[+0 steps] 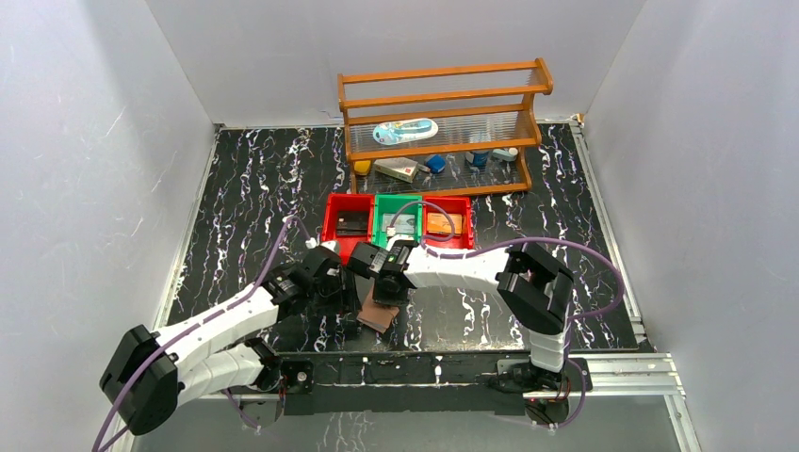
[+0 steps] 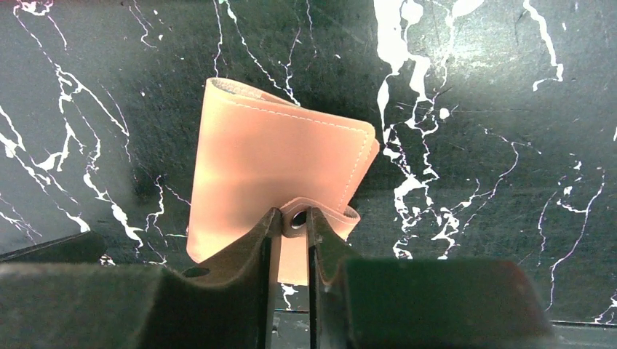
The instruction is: Take the credit cards out of the card holder
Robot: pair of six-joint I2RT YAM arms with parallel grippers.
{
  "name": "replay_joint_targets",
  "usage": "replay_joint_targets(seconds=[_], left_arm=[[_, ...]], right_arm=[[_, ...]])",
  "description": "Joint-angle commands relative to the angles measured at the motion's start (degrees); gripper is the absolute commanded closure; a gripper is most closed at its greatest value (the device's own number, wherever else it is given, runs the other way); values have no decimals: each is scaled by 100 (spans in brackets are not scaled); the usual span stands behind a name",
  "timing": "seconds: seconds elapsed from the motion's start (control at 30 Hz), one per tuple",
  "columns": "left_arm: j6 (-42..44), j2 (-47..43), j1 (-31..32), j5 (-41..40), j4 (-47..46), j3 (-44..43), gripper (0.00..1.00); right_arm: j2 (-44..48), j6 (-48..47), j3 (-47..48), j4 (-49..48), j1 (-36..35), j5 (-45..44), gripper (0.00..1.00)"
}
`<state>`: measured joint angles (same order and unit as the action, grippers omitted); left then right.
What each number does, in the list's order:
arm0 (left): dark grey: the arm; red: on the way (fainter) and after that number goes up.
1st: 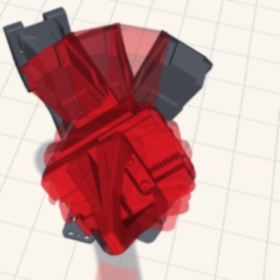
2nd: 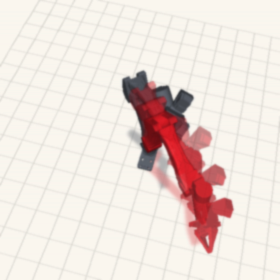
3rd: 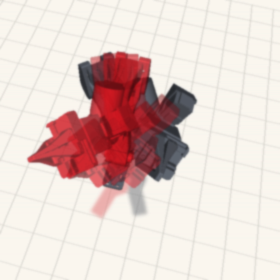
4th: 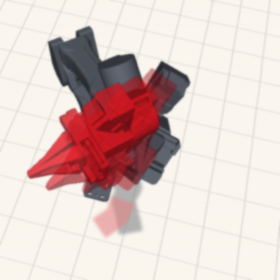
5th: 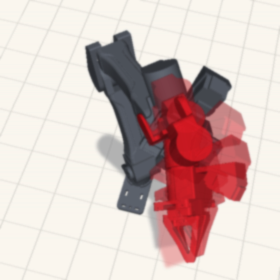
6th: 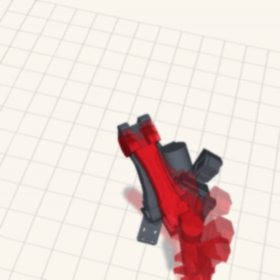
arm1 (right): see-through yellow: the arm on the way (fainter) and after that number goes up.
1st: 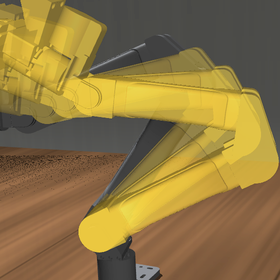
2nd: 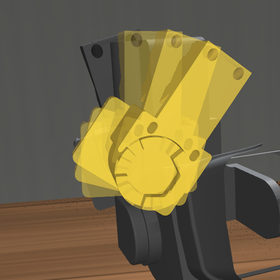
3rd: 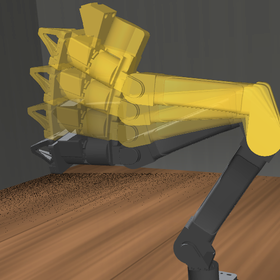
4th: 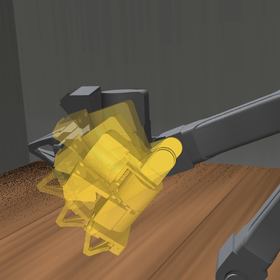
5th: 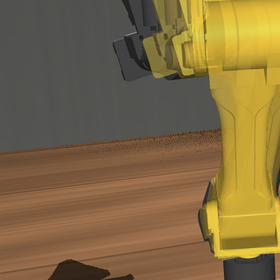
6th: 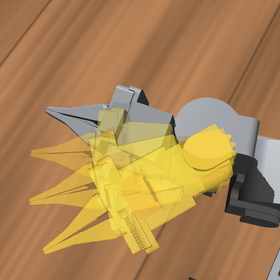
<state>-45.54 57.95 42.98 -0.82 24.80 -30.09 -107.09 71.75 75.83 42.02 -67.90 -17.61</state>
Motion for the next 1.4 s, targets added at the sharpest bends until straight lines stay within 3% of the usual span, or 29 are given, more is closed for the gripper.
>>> replay_joint_targets(seconds=[0.0,0.3,0.4,0.73,1.1,1.37], left_arm=[[258,183,17,310,-313,-240,37],[550,940,15,540,-415,-534,35],[563,1076,18,602,-413,-574,35],[565,971,17,654,-412,-486,33],[618,1018,17,767,-424,-484,33],[668,1016,17,826,-423,-474,33]], right_arm=[[-102,6,-148,71,5,-149,77],[595,-140,-965,-1139,75,258,80],[843,-161,-1116,-1374,75,265,77],[1003,-14,-1129,-999,84,123,67],[1164,176,-1156,-564,84,-111,65],[1335,254,-1442,-830,123,83,62]])
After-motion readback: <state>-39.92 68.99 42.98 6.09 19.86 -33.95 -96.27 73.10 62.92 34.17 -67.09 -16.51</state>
